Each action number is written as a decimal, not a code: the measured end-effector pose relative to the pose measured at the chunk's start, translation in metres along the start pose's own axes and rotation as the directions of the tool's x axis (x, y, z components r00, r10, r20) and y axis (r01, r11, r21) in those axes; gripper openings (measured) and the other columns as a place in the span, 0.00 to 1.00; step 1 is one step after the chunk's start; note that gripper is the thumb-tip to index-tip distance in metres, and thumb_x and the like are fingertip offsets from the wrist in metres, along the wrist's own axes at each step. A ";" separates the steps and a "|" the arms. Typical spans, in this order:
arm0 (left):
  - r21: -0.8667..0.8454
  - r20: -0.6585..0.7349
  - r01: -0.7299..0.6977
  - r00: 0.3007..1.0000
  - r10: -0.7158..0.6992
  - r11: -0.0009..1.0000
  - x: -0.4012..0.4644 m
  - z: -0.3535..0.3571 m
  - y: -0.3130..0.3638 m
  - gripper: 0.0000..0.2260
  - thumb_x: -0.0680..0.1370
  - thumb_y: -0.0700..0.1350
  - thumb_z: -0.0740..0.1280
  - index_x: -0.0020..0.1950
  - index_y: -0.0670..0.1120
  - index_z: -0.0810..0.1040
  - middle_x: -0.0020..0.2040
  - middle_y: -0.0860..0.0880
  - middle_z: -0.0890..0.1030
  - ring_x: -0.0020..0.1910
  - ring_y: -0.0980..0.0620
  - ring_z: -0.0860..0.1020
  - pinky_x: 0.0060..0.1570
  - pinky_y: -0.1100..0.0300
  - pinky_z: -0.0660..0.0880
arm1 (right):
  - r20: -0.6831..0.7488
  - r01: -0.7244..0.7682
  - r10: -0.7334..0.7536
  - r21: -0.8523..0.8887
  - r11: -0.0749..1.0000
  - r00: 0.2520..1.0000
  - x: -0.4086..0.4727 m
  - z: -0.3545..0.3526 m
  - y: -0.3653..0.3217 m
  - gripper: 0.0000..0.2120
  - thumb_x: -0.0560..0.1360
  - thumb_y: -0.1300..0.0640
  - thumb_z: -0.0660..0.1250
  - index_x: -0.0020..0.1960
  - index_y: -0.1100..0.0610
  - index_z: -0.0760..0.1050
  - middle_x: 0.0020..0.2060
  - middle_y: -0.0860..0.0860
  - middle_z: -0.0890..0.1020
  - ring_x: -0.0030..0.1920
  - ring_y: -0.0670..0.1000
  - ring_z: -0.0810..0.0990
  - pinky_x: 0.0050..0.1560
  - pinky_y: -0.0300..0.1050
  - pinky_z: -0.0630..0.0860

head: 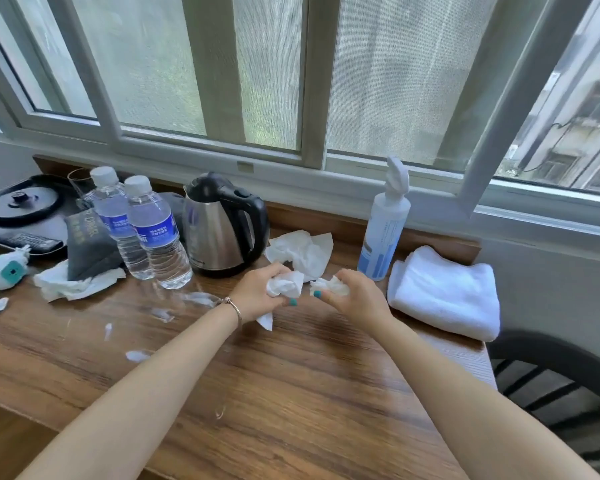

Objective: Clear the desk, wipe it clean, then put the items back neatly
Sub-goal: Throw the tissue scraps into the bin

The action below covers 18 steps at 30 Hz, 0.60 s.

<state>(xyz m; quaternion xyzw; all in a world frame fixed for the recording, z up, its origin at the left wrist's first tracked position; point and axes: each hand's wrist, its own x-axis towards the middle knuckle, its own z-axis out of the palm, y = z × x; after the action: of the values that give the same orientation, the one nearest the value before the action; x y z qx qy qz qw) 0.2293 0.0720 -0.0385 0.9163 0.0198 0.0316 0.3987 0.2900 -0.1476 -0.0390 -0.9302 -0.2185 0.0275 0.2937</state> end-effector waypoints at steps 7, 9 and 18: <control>0.119 0.084 -0.002 0.996 -0.008 0.993 0.002 -0.011 -0.001 0.32 0.63 0.68 0.72 0.65 0.64 0.67 0.64 0.57 0.74 0.62 0.55 0.72 0.61 0.53 0.72 | -0.059 0.069 -0.073 -0.077 0.995 0.996 0.025 0.010 -0.007 0.19 0.73 0.40 0.70 0.56 0.53 0.76 0.48 0.43 0.76 0.54 0.47 0.72 0.46 0.40 0.68; 0.069 0.069 -0.019 0.998 0.014 0.997 0.001 -0.013 -0.006 0.28 0.63 0.73 0.65 0.59 0.64 0.71 0.61 0.59 0.77 0.60 0.56 0.74 0.60 0.52 0.73 | -0.058 0.079 -0.080 -0.033 0.996 0.995 0.038 0.015 -0.010 0.23 0.74 0.42 0.70 0.63 0.54 0.75 0.59 0.46 0.76 0.62 0.47 0.69 0.53 0.41 0.70; 0.012 0.003 0.021 1.000 -0.021 1.000 0.002 -0.016 -0.028 0.05 0.66 0.53 0.64 0.40 0.58 0.71 0.43 0.58 0.74 0.45 0.55 0.75 0.51 0.46 0.74 | 0.195 0.070 -0.045 -0.124 0.990 0.980 0.110 0.042 -0.029 0.26 0.71 0.35 0.70 0.60 0.52 0.78 0.78 0.45 0.57 0.79 0.51 0.48 0.76 0.53 0.50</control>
<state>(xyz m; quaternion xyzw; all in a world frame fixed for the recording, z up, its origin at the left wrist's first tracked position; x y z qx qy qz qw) 0.2300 0.1026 -0.0485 0.9186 0.0292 0.0259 0.3933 0.3705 -0.0573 -0.0485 -0.9337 -0.2739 0.0941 0.2107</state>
